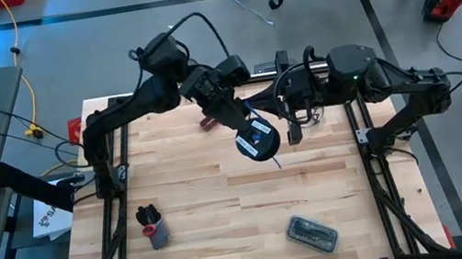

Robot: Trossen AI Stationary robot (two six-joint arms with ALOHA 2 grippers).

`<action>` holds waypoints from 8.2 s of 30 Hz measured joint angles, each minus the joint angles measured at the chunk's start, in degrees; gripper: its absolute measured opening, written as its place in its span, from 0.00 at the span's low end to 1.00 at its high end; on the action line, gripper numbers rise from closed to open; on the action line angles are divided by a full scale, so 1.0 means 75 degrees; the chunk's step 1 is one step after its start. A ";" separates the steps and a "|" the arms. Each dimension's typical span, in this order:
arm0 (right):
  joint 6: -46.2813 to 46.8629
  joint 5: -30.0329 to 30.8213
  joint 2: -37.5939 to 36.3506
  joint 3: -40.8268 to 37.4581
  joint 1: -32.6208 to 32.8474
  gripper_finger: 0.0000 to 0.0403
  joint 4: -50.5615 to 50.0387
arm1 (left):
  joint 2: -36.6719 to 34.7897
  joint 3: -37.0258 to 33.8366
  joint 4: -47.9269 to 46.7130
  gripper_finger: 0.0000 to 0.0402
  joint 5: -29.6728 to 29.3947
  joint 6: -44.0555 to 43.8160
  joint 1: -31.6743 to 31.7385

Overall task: Coil cords
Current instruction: Coil the blue wire onto the spool

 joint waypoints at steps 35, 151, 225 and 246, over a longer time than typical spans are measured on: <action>0.1079 -0.0204 0.0023 0.0000 -0.0010 0.00 0.1579 | -0.0028 0.0000 0.1892 0.00 -0.0682 0.0431 0.0644; 0.3819 -0.2175 0.0587 -0.0009 -0.0833 0.24 0.1957 | -0.1299 0.0938 -0.1666 0.00 -0.0869 0.5669 0.2829; 0.0455 0.0289 0.0694 0.0003 -0.0447 0.31 0.1308 | -0.1634 0.0930 -0.3009 0.00 -0.6308 1.0913 -0.0283; 0.0459 0.0433 0.0813 -0.0003 -0.0442 0.31 0.1432 | -0.1541 0.0930 -0.2834 0.00 -0.5992 1.0438 -0.0283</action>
